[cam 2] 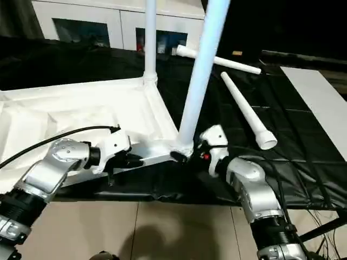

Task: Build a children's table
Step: Rotate leg to tighten

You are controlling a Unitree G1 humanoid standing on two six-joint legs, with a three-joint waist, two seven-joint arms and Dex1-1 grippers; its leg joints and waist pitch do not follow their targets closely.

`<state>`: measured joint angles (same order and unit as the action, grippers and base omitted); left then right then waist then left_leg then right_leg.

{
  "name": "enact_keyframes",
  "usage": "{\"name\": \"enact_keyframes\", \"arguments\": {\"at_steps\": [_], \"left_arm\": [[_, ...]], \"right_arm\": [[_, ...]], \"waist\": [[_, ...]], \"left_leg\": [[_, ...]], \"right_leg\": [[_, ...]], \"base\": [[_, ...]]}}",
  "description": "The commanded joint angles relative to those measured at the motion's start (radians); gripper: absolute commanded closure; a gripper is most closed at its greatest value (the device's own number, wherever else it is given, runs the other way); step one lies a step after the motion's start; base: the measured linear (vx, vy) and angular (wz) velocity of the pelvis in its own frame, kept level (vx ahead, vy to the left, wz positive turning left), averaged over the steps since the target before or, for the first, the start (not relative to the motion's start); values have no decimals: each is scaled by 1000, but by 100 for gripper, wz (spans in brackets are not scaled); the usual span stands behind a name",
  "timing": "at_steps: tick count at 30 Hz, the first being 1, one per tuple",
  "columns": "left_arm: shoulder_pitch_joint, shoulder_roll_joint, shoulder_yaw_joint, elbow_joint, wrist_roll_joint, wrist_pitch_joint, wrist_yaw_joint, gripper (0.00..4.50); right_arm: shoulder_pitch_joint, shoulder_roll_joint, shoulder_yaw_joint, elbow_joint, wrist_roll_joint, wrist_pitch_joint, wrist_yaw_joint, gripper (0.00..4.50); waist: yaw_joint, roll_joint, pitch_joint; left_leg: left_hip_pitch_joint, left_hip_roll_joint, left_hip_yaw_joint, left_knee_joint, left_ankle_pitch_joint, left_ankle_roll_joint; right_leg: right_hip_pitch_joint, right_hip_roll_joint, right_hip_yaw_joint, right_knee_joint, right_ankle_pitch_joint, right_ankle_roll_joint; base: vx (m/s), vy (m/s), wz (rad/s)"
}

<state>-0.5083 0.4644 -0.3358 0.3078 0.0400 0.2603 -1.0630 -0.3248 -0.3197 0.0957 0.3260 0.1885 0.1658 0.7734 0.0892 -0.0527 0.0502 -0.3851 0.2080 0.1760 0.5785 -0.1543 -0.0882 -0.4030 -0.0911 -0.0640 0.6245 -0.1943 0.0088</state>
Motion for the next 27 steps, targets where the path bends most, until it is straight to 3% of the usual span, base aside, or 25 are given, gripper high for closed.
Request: {"name": "enact_keyframes", "arguments": {"at_steps": [1,10,17,27], "left_arm": [[16,15,-36,-24,12,12,-32,450],[33,51,-45,-74,-5,29,-87,450],[26,62,-40,-63,5,28,-73,450],[26,64,-44,-66,5,32,-75,450]], "right_arm": [[-15,-11,8,9,-13,5,15,9],[-29,-43,17,22,-13,-5,66,9],[-18,-70,32,10,-5,-16,132,87],[-33,-68,27,37,0,-44,152,172]], "waist": [[0,3,-59],[1,3,-63],[0,2,-62],[1,3,-64]], "left_leg": [[19,23,0,-71,-265,11],[20,22,2,-67,-226,19],[19,21,2,-66,-244,20],[19,21,1,-64,-225,23]], "right_leg": [[40,-46,42,-82,-219,-179],[43,-42,41,-71,-135,-204],[44,-44,41,-75,-177,-195],[45,-42,40,-71,-147,-206]], "base": [[0,0,0],[0,0,0],[0,0,0],[0,0,0]]}}
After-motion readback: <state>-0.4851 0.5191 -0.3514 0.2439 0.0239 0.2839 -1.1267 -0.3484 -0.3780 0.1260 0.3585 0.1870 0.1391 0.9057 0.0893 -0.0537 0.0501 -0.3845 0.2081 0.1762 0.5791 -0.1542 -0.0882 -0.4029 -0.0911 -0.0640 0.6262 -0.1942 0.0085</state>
